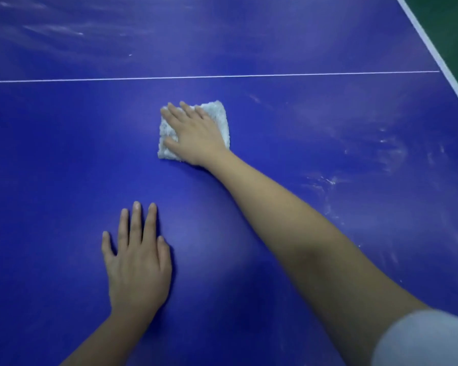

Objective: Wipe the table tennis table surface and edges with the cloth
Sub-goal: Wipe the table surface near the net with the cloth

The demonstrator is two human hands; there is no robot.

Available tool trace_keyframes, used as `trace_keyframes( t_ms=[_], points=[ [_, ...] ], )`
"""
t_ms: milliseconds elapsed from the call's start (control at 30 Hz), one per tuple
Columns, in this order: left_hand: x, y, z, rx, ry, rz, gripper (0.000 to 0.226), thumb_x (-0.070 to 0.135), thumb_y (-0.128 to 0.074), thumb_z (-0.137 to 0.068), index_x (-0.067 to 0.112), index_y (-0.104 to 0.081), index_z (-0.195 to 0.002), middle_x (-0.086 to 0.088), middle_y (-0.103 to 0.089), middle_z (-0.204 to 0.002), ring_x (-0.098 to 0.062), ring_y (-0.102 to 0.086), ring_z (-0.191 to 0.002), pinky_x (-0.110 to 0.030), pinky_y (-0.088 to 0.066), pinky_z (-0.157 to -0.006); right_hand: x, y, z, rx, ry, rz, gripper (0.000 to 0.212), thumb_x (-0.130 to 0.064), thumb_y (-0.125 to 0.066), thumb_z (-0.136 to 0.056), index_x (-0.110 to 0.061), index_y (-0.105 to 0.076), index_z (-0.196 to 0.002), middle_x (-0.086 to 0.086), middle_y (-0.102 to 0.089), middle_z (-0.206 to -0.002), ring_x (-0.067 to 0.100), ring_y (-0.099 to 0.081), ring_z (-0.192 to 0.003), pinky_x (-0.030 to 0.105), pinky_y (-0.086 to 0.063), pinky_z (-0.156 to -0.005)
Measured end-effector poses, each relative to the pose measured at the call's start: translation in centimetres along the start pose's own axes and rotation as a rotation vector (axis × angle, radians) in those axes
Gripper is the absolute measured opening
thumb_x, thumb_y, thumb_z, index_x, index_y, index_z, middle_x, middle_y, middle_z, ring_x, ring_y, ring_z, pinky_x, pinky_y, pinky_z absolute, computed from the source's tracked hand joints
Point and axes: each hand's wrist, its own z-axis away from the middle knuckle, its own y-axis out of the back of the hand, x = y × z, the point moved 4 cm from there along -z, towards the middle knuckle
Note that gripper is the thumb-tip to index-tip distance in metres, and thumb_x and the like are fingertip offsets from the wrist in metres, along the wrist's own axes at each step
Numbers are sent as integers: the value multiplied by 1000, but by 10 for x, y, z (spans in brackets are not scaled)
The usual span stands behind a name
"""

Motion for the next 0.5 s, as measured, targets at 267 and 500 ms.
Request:
trace_keyframes(
  t_ms=[267, 500],
  points=[
    [-2, 0, -1, 7, -1, 18, 63, 36, -15, -89, 14, -32, -145, -7, -26, -153, -21, -19, -143, -53, -14, -111, 215, 45, 33, 171, -464, 47, 54, -37, -37, -94, -13, -33, -143, 7, -34, -150, 27, -32, -135, 39, -24, -108],
    [0, 2, -1, -15, -5, 34, 66, 39, -9, -87, 16, -27, -147, -7, -21, -155, -21, -13, -145, -51, -8, -113, 268, 57, 136, 154, -637, -15, 58, -34, -27, -94, -10, -28, -146, 11, -30, -152, 31, -28, -138, 41, -18, -112]
  ],
)
